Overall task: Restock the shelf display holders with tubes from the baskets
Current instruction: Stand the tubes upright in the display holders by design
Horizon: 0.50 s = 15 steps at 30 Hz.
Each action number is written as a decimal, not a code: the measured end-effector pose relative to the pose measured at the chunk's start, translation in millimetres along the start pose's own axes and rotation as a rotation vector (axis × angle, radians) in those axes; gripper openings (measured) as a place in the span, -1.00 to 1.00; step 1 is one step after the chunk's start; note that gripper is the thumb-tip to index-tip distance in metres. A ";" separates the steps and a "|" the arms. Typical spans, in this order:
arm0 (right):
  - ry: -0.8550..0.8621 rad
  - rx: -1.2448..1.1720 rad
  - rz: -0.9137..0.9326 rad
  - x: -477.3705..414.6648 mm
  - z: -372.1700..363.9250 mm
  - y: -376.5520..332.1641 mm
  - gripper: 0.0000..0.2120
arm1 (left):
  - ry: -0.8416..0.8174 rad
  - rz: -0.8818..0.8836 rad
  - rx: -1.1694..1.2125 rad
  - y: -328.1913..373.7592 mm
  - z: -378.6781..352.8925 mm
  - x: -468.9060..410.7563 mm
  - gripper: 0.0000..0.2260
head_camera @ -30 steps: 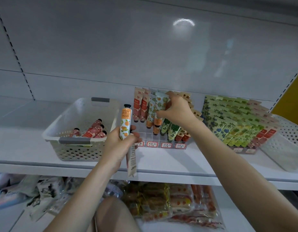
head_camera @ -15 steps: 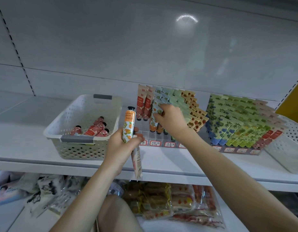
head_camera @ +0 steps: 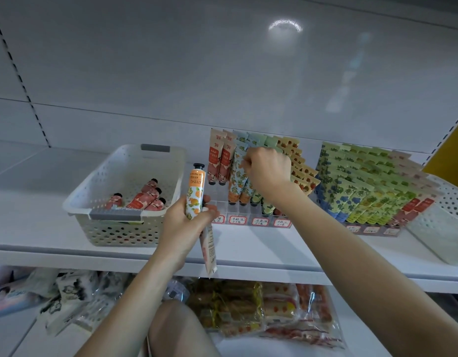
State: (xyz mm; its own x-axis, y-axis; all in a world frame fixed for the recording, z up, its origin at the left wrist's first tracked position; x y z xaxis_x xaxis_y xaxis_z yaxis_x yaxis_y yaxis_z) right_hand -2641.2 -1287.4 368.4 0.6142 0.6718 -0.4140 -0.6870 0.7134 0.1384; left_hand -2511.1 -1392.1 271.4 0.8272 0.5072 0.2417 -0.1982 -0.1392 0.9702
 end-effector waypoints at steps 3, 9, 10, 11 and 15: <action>-0.019 0.058 -0.014 -3.1 -2.0 1.5 -0.85 | -0.002 0.013 0.010 -0.5 -2.3 -1.7 -0.85; -0.003 0.098 0.032 -4.5 -3.0 -4.3 -0.86 | 0.003 0.008 0.004 -1.2 -5.8 -5.7 -0.86; 0.003 0.089 0.033 -3.9 -3.3 -4.5 -0.86 | 0.004 0.009 0.002 -1.9 -6.3 -6.5 -0.86; 0.009 0.083 0.037 -3.7 -3.3 -4.6 -0.86 | 0.006 0.012 0.001 -2.4 -7.2 -7.4 -0.86; 0.029 0.038 0.049 -2.7 -2.2 -2.1 -0.89 | 0.013 0.012 -0.003 -2.2 -8.8 -8.3 -0.85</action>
State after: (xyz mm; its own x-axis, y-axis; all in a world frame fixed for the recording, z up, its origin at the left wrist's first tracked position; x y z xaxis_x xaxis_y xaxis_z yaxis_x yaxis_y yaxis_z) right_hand -2642.2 -1291.2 367.2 0.5685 0.7005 -0.4314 -0.7003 0.6872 0.1932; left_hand -2522.2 -1388.6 267.4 0.8176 0.5170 0.2537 -0.2100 -0.1426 0.9673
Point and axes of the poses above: each hand's wrist, its own x-axis away from the middle knuckle, its own z-axis out of the back of the hand, y = z × x, the point moved 8 cm from there along -x, towards the middle knuckle, and after that the axes turned 15 degrees about z, right-handed, at the moved point
